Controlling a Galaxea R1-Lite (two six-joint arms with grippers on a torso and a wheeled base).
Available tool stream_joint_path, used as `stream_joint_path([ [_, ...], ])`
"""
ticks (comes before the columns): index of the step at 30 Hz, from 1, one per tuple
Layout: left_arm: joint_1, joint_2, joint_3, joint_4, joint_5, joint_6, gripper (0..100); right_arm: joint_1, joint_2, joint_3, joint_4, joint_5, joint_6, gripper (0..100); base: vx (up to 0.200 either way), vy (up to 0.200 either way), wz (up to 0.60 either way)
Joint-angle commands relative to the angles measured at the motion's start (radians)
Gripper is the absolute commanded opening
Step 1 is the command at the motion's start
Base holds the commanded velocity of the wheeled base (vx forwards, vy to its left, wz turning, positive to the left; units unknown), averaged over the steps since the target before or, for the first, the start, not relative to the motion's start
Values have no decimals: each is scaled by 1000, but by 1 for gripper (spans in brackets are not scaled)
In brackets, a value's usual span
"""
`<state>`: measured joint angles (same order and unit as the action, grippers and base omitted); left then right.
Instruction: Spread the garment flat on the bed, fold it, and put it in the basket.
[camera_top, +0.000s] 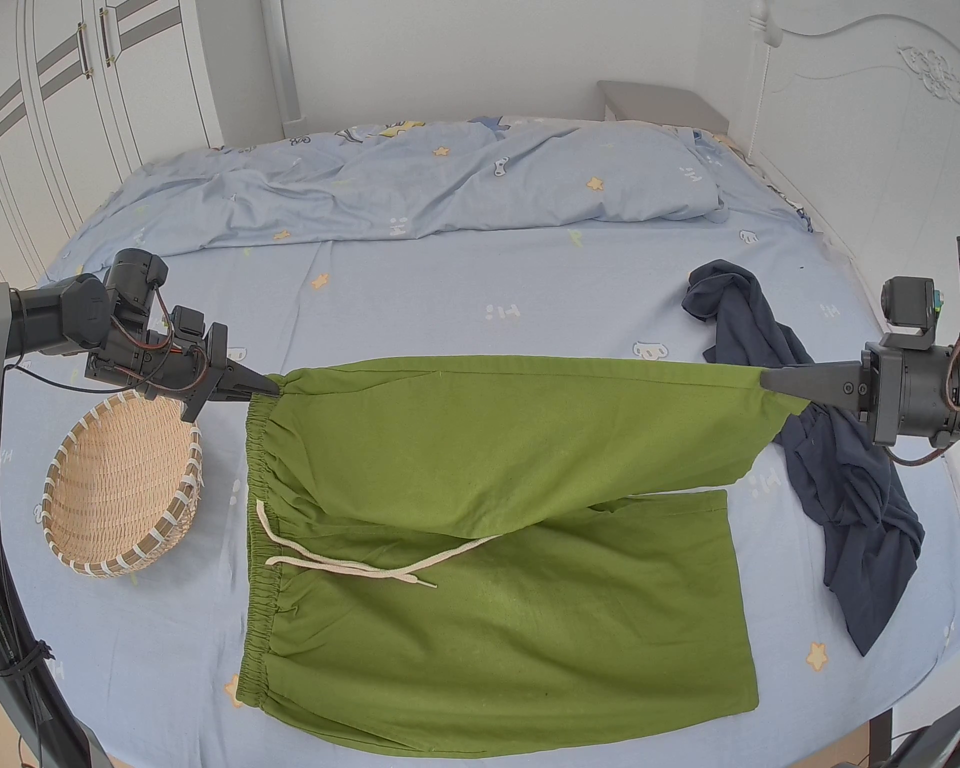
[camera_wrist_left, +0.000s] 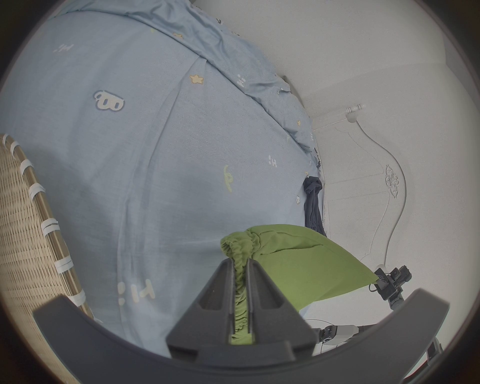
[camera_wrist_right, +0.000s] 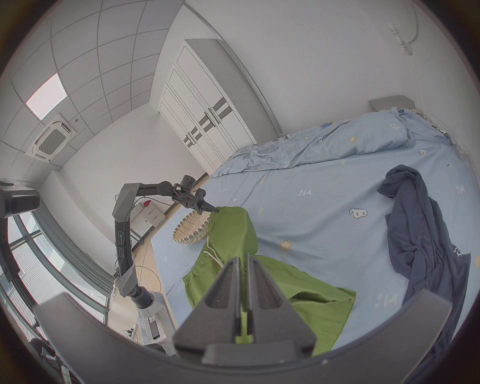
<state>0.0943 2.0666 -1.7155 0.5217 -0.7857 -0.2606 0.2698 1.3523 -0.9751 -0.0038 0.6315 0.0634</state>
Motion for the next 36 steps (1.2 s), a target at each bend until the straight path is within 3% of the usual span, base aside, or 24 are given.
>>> stream_joint_path([
  [1,1,-6,1,0,0,0,0,-11,-10,12,-7,1,-1,0,0,0,0],
  [10,1,-5,2,-22,0,-8,0,-70,172,-59,-68,2,-2,0,0,0,0],
  [17,12,6,42,-161,10,-20,0,-118,372,-277,-67,13,-1,0,0,0,0],
  [29,35,9,47,-220,11,-20,0,-146,628,-591,-53,1,22,0,0,0,0],
  [36,36,36,51,-299,13,-14,0,-159,783,-803,33,-7,21,0,0,0,0],
])
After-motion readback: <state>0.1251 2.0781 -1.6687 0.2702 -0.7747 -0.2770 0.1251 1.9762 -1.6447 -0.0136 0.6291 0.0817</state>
